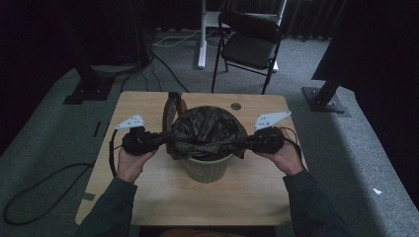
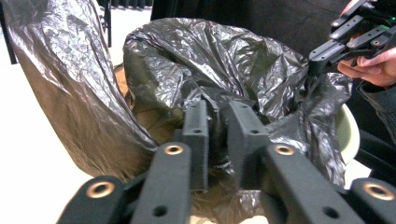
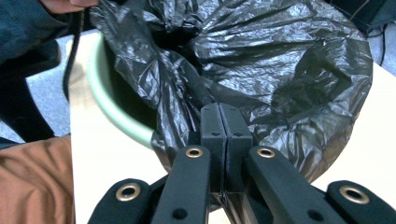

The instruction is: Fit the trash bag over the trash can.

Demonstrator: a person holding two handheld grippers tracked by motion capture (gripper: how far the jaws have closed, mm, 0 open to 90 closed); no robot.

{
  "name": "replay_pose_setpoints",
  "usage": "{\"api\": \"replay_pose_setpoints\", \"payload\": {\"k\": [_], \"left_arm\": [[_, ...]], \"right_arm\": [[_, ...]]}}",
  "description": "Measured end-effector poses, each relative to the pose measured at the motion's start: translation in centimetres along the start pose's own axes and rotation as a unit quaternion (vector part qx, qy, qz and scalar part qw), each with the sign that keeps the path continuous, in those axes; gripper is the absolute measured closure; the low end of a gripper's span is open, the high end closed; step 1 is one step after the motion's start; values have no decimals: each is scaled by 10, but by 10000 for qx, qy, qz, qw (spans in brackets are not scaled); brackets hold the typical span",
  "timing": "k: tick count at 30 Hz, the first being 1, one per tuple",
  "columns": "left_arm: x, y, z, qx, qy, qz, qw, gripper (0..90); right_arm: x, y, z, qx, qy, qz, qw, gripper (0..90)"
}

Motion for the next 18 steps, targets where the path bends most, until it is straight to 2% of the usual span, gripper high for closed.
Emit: {"api": "replay_pose_setpoints", "payload": {"k": [5, 10, 18], "left_arm": [[-6, -4, 5, 1, 27, -3, 10000, 876], [-13, -7, 12, -4, 6, 32, 10000, 885], [-15, -9, 19, 33, -40, 13, 10000, 885]], "right_arm": [[4, -8, 10, -34, 25, -174, 9998, 898], [5, -9, 22, 72, 42, -281, 9996, 898], [5, -1, 32, 256, 59, -432, 9987, 898]]}}
Point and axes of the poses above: each handheld gripper's, and its own axes: y roughly forward along the jaws, z roughly out of its underside, x roughly to its left, the point moved 2 cm from there along y, roughly forward along the jaws, and after that the axes turned 15 degrees about y, right-handed, at the moved point
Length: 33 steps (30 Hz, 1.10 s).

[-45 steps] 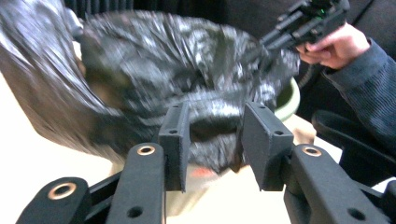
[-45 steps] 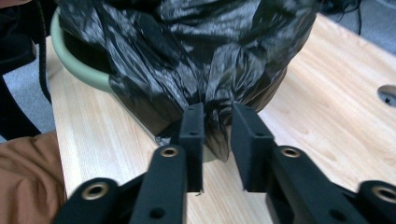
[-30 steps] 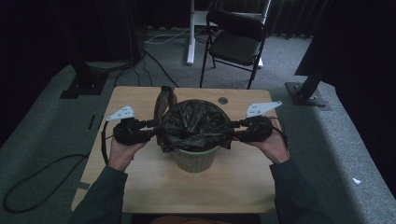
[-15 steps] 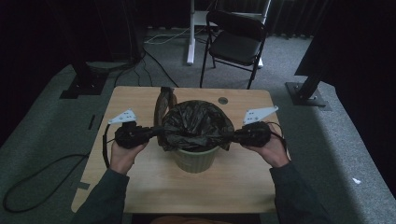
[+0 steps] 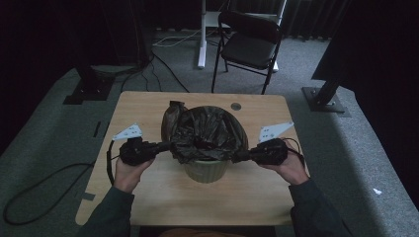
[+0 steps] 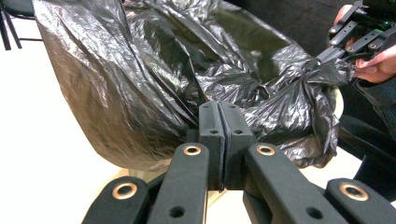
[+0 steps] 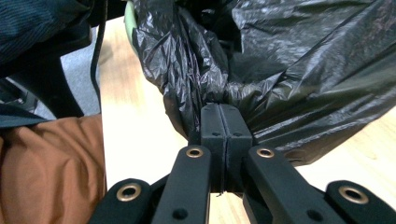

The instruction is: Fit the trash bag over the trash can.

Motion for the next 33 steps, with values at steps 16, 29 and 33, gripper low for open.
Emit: {"api": "replay_pose_setpoints", "payload": {"k": [16, 29, 33], "left_arm": [[-6, -15, -18, -258, 165, -226, 9993, 654], [-31, 8, -33, -109, 590, 444, 9972, 591], [-36, 15, -31, -52, 603, 652, 9960, 580]], "right_arm": [[3, -9, -3, -156, -38, 35, 9999, 796], [5, -19, -22, -595, -14, -8, 9982, 639], [9, -10, -26, -540, -72, -102, 9985, 625]]}}
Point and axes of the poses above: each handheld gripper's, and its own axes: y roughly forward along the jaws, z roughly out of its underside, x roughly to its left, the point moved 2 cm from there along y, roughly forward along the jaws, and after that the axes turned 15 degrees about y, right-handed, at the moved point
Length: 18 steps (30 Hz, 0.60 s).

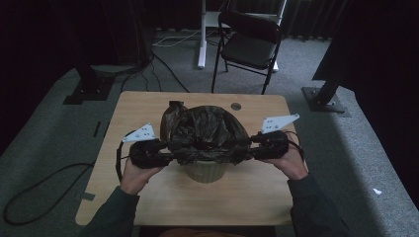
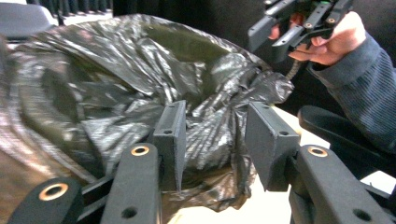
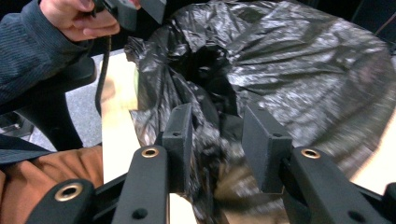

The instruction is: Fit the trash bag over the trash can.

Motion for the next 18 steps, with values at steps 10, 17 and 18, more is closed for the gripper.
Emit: {"api": "replay_pose_setpoints", "payload": {"k": [10, 17, 18], "left_arm": [[-7, 5, 5, 21, 15, 127, 9999, 605], [-13, 6, 7, 72, 113, 123, 9998, 781], [-14, 6, 8, 95, 132, 123, 9998, 807]], "right_arm": [[5, 18, -2, 252, -78, -92, 9996, 628], [9, 19, 1, 347, -185, -168, 9991, 831], [10, 18, 1, 344, -197, -177, 9991, 850]]}}
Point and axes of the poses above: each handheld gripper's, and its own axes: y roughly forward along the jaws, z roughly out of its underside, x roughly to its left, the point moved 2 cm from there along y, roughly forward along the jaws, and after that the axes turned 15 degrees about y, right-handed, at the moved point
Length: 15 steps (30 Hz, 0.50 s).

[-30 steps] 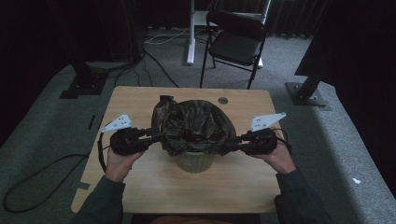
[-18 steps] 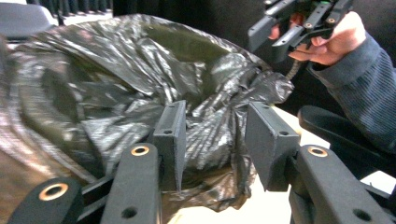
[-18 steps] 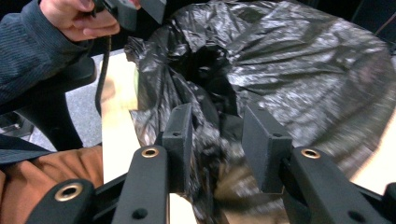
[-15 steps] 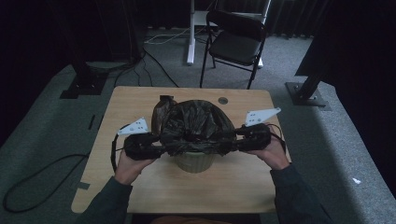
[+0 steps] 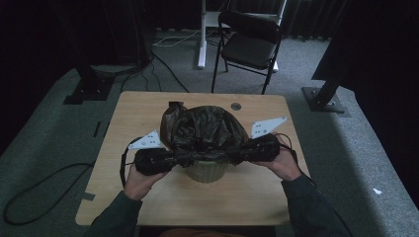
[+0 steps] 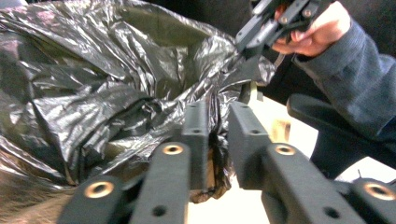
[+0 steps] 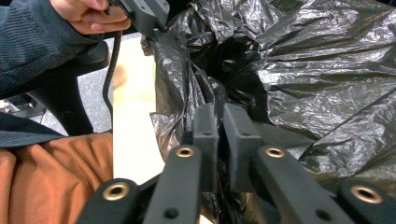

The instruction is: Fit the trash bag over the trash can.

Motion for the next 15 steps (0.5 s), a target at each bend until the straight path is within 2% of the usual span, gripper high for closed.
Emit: {"api": "replay_pose_setpoints", "payload": {"k": [5, 15], "left_arm": [[-2, -1, 6, 0, -13, 100, 9999, 892], [-4, 4, 14, 155, -50, 128, 9998, 896]], "right_arm": [[4, -4, 3, 18, -74, -26, 10000, 894], [6, -1, 10, 86, -73, -146, 9998, 895]]}}
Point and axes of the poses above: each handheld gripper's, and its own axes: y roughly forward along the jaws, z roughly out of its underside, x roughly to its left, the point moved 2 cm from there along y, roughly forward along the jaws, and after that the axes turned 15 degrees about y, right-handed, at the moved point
